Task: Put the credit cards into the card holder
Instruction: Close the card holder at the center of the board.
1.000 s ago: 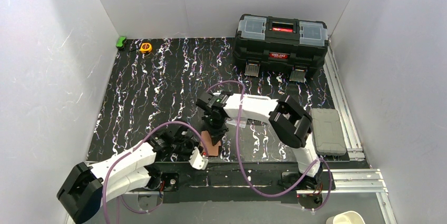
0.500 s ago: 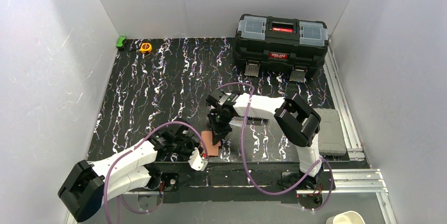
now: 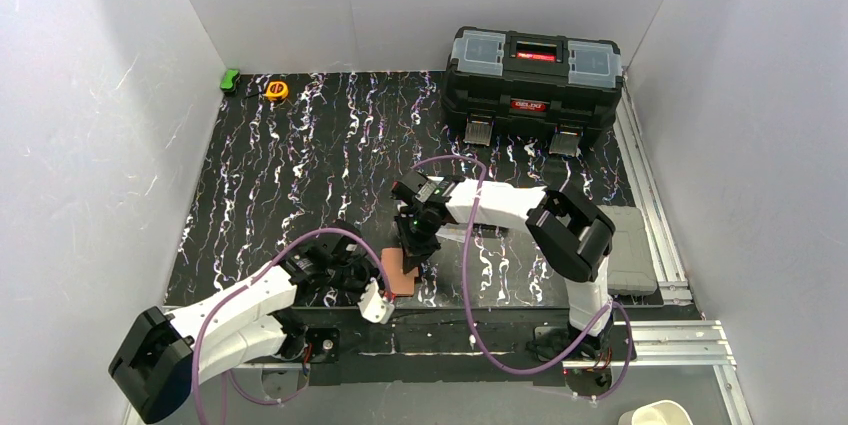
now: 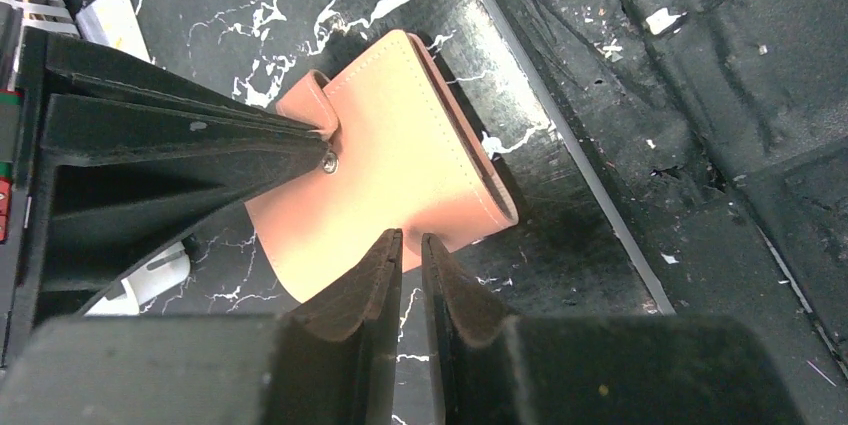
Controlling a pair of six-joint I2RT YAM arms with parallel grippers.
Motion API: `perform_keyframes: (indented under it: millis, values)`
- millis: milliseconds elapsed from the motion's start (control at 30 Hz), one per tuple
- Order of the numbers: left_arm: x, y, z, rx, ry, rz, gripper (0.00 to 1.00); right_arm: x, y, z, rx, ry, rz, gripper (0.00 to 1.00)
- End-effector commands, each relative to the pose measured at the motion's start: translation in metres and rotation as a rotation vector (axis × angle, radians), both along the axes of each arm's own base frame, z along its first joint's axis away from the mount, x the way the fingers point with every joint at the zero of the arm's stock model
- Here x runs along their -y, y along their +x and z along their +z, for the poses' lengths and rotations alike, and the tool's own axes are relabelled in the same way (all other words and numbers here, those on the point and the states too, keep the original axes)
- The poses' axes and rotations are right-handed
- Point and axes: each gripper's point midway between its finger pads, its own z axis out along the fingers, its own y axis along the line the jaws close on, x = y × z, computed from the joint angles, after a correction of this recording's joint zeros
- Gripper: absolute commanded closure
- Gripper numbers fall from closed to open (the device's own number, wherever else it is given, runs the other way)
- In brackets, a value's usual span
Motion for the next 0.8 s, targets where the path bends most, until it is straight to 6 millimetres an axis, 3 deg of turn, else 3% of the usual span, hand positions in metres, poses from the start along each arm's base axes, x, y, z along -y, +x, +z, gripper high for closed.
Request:
perform_keyframes:
  millis: [0,300,767]
  values:
    - [0.010,-0.007,0.012,-0.022,-0.046,-0.048,0.87,-0.002,0.023,-0.003,0.125,0.003,-0.044,0.99]
    - [0.012,-0.010,-0.009,-0.070,-0.014,-0.079,0.87,-0.002,0.024,0.004,0.125,0.018,-0.047,0.99]
    - [0.009,-0.014,-0.013,-0.083,-0.005,-0.084,0.86,-0.005,0.022,-0.002,0.111,-0.043,-0.032,0.99]
